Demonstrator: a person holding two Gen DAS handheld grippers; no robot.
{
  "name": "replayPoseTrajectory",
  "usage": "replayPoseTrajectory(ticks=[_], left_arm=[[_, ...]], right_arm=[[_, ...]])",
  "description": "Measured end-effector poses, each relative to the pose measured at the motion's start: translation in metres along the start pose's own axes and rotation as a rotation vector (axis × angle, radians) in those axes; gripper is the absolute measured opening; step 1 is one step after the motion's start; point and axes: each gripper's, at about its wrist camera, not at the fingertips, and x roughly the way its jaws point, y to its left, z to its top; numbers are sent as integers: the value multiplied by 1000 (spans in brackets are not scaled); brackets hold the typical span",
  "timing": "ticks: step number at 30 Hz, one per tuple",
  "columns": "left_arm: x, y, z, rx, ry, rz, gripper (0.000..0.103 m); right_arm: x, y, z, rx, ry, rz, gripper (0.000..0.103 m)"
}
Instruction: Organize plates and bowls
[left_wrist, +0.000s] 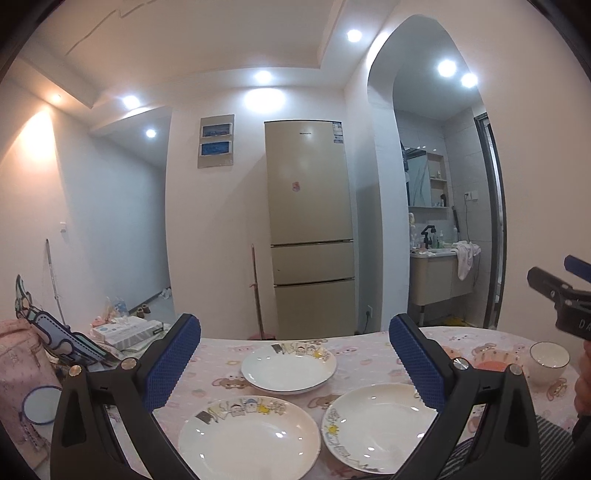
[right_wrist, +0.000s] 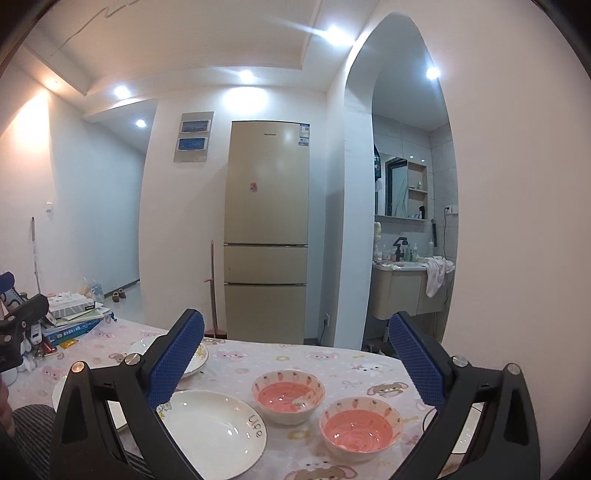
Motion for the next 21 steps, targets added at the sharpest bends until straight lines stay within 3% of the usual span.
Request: replayPoseTrajectory(ticks=[11, 17, 19, 21], left_arm=[[8, -6, -4, 21, 61, 30, 103], [14, 26, -9, 4, 129, 43, 103], [17, 38, -10, 24, 120, 92, 103], [21, 59, -11, -41, 126, 128, 103]], right_arm=[[3, -7, -6, 24, 49, 41, 95], [12, 13, 0, 4, 95, 123, 84], [20, 23, 4, 6, 122, 176, 82], [32, 38, 7, -15, 143, 203, 79]])
